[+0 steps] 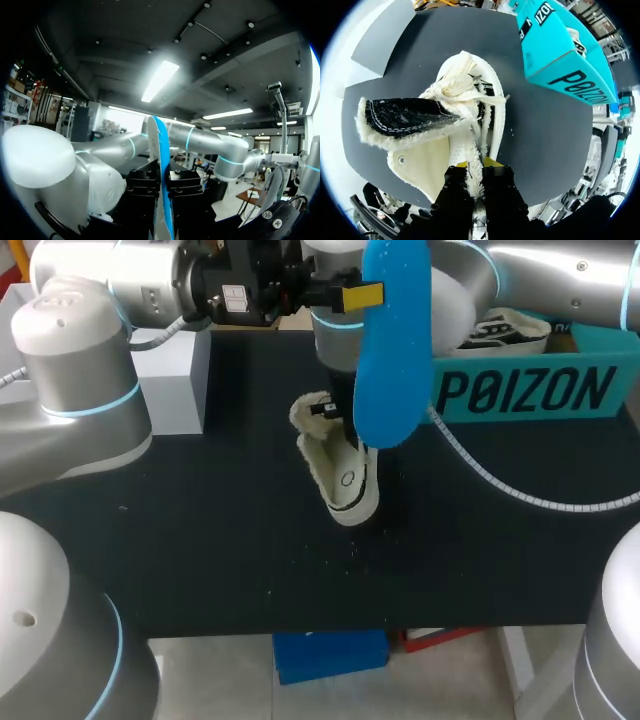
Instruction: Take the shoe out of the shoebox, open the shoe tongue, remove and reinsert the insole, then place the shoe into the shoebox
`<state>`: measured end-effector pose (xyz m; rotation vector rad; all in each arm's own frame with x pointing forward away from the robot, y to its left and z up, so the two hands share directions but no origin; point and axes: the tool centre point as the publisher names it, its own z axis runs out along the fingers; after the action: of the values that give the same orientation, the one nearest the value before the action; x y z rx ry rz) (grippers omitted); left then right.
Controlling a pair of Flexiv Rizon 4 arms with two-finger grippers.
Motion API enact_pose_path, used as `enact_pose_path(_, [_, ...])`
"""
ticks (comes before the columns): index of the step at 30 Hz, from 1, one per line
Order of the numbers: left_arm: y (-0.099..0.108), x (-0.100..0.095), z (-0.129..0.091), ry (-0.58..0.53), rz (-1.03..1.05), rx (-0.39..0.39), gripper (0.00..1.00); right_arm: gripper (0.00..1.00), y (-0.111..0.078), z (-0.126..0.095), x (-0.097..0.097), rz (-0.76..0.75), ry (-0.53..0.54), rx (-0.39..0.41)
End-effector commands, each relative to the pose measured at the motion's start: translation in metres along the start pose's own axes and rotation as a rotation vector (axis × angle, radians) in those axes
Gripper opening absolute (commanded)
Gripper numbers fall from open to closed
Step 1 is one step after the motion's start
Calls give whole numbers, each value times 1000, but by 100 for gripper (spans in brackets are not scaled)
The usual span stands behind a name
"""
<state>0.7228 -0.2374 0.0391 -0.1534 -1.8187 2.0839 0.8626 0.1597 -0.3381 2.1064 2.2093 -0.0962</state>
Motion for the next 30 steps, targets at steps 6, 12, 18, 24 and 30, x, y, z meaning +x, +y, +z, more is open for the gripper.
enact_pose_path(6, [0, 0, 1, -1, 1, -1, 0, 0, 2, 31, 25, 137, -5, 7])
enact_pose_path(12, [0, 0, 1, -1, 1, -1, 0, 0, -3, 45, 22, 141, 26, -44])
enact_pose_path(18, [0, 0, 1, -1, 1, -1, 0, 0, -6, 50, 15, 138, 4, -65])
enact_pose_path(24, [0, 0, 1, -1, 1, -1, 0, 0, -9, 55, 5, 152, 3, -68])
enact_pose_path(30, [0, 0, 1, -1, 1, -1, 0, 100, -10, 50, -7, 227, 144, -69])
